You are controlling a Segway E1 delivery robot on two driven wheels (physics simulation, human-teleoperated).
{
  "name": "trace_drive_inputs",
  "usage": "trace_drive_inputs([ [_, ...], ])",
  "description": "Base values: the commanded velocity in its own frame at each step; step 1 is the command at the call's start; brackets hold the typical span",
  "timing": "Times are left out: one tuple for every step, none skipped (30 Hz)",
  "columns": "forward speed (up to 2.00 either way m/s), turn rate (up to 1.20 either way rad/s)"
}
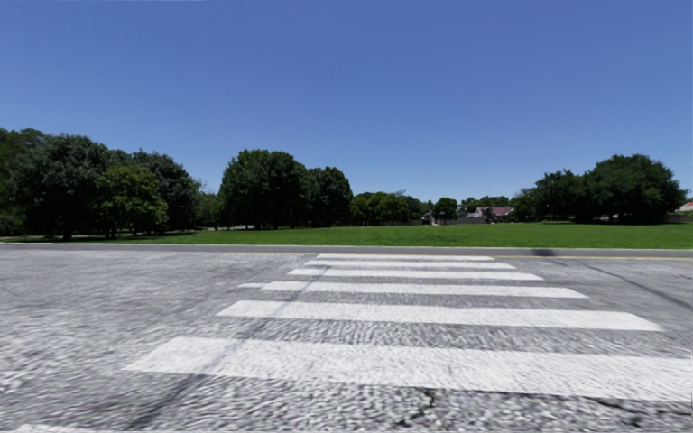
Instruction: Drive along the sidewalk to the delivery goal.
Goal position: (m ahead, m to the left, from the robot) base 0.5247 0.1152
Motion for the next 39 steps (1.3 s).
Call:
trace_drive_inputs([
  [1.30,0.00],
  [1.30,0.00],
  [1.28,0.00],
  [1.27,-0.33],
  [1.26,-0.41],
  [1.25,-0.42],
  [1.25,-0.42],
  [1.25,-0.42],
  [1.24,-0.43],
  [1.24,-0.43],
  [1.24,-0.43],
  [1.24,-0.41],
  [1.24,-0.19],
  [1.24,0.00],
  [1.24,0.00],
  [1.07,0.00],
  [0.00,0.00],
  [0.00,0.00],
  [0.00,0.00],
  [0.00,0.00],
  [0.00,0.00],
  [0.00,0.00],
  [0.00,0.00],
  [0.00,0.00],
  [0.00,0.00],
  [0.00,0.00],
  [0.00,0.00],
  [0.00,0.00],
  [0.00,0.00],
  [0.00,0.00],
  [0.00,0.00],
  [0.00,0.00],
  [0.00,0.00],
  [0.00,0.00],
  [0.00,0.00],
  [0.00,0.00],
  [0.00,0.00],
  [0.00,0.00],
  [0.00,0.00],
])
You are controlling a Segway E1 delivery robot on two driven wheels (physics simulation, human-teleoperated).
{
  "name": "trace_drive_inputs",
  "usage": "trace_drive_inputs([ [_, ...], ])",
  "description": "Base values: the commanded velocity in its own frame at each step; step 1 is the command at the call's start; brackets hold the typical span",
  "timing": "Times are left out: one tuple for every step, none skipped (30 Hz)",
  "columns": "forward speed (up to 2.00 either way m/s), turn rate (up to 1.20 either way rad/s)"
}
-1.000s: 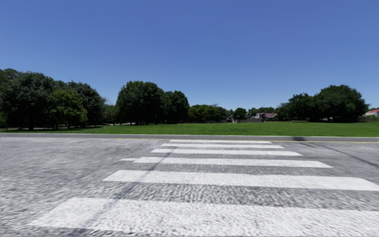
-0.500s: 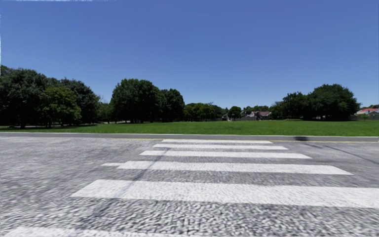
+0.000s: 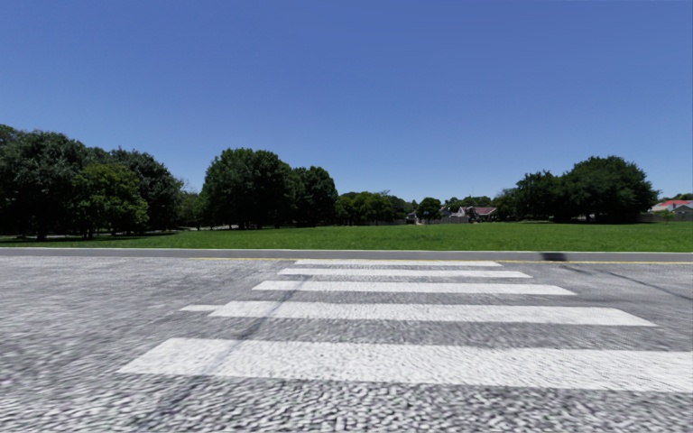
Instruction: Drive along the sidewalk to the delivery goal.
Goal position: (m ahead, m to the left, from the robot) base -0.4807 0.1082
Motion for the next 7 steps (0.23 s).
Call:
trace_drive_inputs([
  [0.00,0.00],
  [0.00,0.00],
  [0.00,0.00],
  [0.00,0.00],
  [0.00,0.00],
  [0.00,0.00],
  [0.00,0.00],
])
